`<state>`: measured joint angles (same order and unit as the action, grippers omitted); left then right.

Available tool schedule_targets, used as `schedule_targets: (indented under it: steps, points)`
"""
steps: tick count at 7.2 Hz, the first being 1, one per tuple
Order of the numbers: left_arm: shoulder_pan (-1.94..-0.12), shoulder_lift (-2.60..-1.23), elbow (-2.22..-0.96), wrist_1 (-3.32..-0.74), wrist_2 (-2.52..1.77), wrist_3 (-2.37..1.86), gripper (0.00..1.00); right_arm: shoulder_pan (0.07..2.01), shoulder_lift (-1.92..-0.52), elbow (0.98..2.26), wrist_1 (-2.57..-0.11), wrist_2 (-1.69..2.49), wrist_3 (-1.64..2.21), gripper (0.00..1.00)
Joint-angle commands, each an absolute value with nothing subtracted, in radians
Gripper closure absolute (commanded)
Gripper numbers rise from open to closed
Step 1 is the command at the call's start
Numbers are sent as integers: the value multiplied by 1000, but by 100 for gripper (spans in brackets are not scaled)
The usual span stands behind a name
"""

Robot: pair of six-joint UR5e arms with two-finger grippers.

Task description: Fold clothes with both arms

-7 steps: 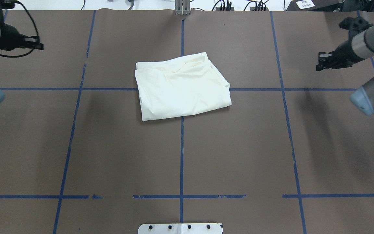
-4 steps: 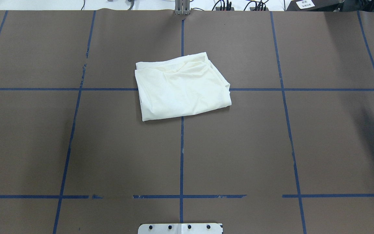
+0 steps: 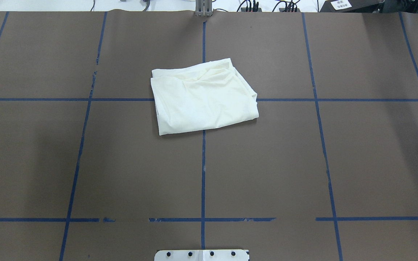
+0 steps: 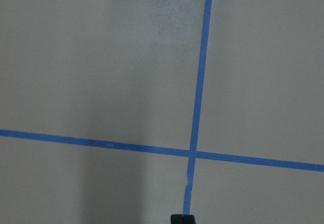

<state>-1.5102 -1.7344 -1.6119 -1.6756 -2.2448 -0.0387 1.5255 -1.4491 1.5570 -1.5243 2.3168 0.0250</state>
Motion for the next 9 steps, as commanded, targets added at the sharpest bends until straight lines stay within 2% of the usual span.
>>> schedule_targets:
  steps: [1,2,4,7,8,9]
  points:
    - [-1519,-1628,-1624,-1696,-2445,-31,0,1534,-1472,1615,-1605,2315,-20,0]
    - [-1520,-1594,-1690,-1721,-2431,-40,0,1529,-1482,1609,-1603,2318,-14,0]
    - [-1513,-1609,-1706,-1720,-2413,-221,0,1488,-1509,1606,-1591,2316,-15,0]
    - [-1505,-1626,-1689,-1628,-2379,-221,0,1462,-1511,1603,-1597,2321,-14,0]
    - [-1511,-1608,-1687,-1621,-2375,-197,0,1462,-1511,1600,-1595,2318,-15,0]
    - [-1516,-1533,-1710,-1635,-2359,-133,0,1457,-1511,1579,-1591,2325,-15,0]
